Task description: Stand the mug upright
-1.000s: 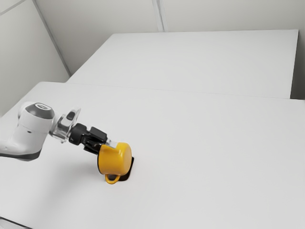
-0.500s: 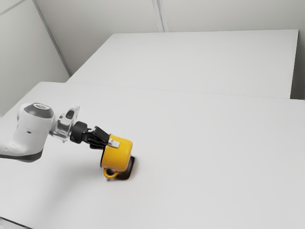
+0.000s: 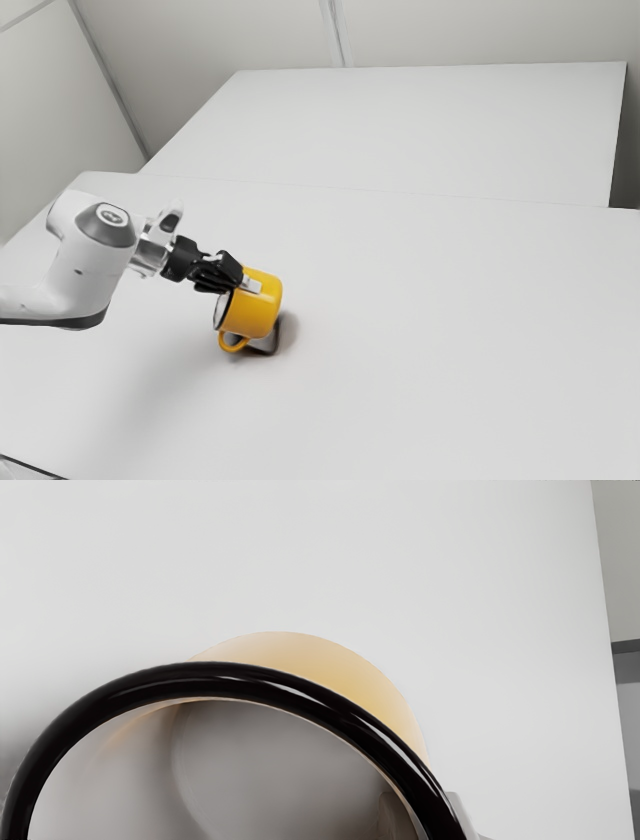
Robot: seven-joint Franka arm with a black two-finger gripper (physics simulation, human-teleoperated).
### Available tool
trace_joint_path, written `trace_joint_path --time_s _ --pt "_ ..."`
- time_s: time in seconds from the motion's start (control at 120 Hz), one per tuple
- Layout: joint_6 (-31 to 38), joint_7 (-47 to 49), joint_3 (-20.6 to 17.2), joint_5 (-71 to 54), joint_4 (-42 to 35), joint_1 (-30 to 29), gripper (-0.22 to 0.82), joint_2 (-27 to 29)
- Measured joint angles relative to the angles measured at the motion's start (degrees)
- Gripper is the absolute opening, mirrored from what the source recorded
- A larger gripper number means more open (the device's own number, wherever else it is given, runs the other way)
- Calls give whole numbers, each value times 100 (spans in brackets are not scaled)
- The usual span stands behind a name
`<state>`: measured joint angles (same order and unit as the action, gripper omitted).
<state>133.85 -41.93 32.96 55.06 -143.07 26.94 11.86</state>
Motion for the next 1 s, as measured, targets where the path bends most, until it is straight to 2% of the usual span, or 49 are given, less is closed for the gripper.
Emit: trace_joint_path --time_s 0.25,0.475,0.708,1.0 --pt "605 1488 -1 -2137 -13 101 -17 169" --pt "422 3247 -3 -3961 -13 222 -17 344" --pt "110 4728 -2 -4735 -11 281 -17 351" --pt "-278 5985 6 -5453 158 347 -17 147"
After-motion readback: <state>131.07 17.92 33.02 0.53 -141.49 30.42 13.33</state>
